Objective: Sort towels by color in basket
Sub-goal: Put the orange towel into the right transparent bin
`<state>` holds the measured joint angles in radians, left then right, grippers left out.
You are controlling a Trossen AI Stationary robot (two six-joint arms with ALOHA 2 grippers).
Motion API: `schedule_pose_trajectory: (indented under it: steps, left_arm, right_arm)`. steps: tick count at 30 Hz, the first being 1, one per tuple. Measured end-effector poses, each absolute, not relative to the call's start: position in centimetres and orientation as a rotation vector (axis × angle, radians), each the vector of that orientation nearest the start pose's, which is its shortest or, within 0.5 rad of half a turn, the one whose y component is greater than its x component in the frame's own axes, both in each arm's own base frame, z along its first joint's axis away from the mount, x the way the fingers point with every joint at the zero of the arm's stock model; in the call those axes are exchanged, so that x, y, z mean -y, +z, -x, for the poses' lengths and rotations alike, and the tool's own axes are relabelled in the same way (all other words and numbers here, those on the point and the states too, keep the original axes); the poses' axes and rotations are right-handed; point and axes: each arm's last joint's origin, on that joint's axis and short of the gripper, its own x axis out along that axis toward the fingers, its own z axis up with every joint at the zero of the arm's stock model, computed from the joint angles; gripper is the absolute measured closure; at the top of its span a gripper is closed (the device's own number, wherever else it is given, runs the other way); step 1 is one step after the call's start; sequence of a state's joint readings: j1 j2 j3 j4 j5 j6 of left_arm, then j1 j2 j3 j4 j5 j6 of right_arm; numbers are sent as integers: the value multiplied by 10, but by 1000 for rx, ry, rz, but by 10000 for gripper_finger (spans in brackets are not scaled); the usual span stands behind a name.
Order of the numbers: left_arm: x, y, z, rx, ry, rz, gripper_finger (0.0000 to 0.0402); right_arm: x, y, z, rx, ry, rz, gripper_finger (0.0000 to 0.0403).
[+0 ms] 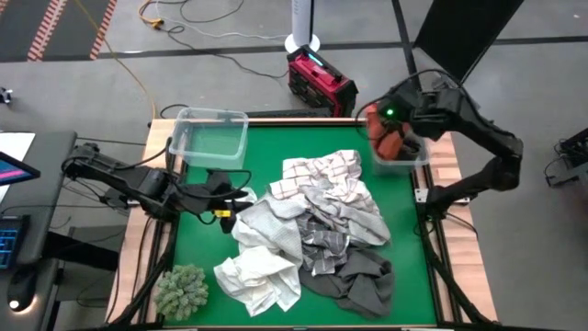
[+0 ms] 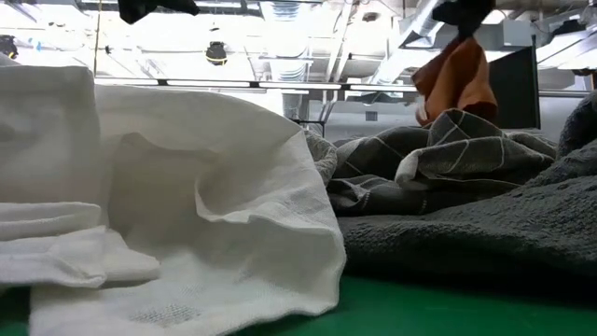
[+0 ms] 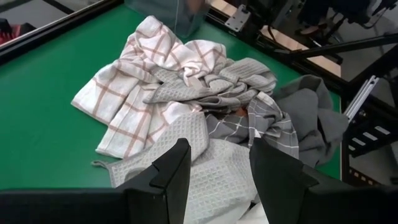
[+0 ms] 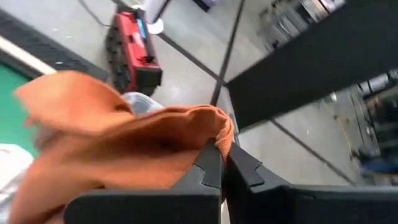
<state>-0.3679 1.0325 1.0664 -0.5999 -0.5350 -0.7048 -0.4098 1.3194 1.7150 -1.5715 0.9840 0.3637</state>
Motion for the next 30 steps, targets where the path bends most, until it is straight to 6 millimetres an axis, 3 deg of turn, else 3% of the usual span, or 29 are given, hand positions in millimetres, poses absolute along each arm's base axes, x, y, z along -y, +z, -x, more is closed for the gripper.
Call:
schedule_pose_trajectory:
  steps: [5,8,13,22,30]
  left_arm:
    - [59,353,-192,-403,323,468,247]
    - [58,356,-190,-383,316,478,247]
    - [58,356,-190,-381,322,465,247]
    - [58,356,-190,-379,327,452,247]
    - [58,356,-190,-379,327,455,247]
  right_arm:
    - [102,431,-136,-954,-1502,41,382]
    - [105,422,-130,-1011,-1474,-10,382]
    - [112,386,-131,-1164,-1386,-111,381]
    - [119,323,-127,-1337,-1482,-155,379]
    - [122,277,-149,-1498,-1251,-65,370]
